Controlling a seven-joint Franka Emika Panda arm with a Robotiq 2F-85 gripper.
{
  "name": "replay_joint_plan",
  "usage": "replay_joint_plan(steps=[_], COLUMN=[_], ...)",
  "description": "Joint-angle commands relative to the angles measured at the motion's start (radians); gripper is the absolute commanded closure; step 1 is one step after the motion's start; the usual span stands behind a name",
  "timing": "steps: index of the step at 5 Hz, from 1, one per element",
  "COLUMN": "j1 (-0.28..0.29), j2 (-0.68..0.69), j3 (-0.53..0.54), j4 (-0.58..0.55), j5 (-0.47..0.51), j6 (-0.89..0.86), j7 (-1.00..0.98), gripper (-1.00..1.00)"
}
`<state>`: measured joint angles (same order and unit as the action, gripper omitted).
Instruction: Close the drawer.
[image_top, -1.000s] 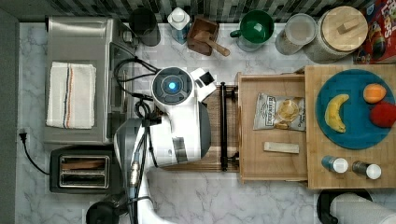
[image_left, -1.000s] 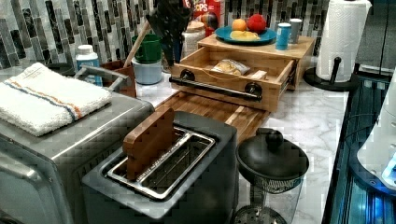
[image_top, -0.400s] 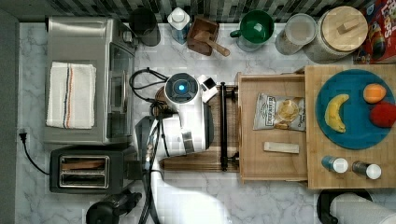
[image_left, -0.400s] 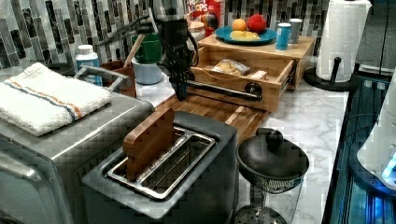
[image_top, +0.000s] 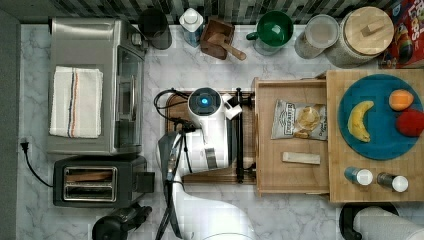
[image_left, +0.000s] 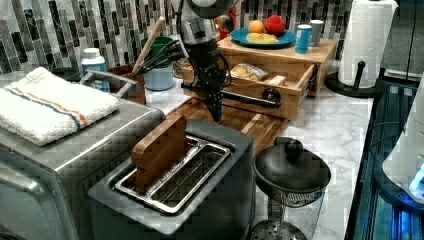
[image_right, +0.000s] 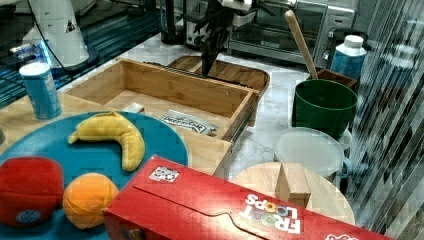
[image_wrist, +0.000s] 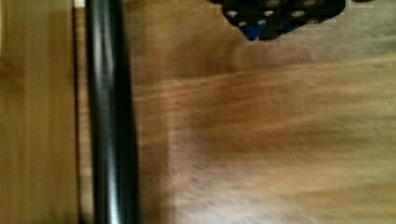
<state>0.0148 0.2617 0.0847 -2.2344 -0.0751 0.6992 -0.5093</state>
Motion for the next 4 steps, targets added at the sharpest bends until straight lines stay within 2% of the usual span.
replay_joint_plan(steps=[1,4], j1=[-0.082,-0.192], j2=[-0.056,-0.034], j3=[-0.033,-0.048], j4=[0.022,0.026], j5=[-0.044,-0.066], j6=[0.099,0.13], j7=[-0.231,-0.398], gripper=[1.0,1.0])
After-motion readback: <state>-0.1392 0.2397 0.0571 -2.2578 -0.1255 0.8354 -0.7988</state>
